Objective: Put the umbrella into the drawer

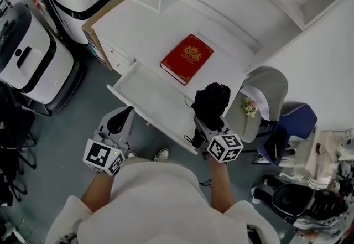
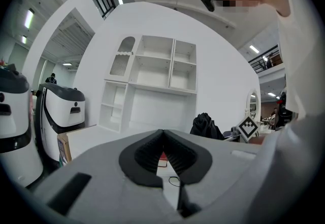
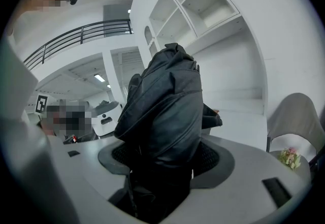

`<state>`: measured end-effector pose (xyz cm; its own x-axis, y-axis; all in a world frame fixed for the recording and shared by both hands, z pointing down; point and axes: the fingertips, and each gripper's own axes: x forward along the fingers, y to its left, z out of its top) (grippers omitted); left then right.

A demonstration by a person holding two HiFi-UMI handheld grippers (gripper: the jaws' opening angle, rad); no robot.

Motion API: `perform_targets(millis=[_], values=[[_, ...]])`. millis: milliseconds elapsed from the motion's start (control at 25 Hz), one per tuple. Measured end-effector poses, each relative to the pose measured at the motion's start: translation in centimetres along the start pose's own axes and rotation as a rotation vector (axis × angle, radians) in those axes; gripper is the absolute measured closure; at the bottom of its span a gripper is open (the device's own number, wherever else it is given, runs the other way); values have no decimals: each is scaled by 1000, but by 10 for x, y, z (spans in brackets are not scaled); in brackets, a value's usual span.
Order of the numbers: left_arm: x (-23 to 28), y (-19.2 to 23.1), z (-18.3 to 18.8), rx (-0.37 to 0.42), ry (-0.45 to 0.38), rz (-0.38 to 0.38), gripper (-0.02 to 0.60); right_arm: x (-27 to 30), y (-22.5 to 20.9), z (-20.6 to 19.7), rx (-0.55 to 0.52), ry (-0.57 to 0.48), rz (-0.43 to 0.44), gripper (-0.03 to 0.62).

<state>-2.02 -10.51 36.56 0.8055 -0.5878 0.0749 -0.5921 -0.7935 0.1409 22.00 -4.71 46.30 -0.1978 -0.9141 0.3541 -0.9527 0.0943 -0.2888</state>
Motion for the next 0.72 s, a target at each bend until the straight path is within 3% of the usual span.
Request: perform_targets(millis=[720], values=[[-14,2,-18,-19,42,95,567,60,-27,-73,-45,209,41,299]])
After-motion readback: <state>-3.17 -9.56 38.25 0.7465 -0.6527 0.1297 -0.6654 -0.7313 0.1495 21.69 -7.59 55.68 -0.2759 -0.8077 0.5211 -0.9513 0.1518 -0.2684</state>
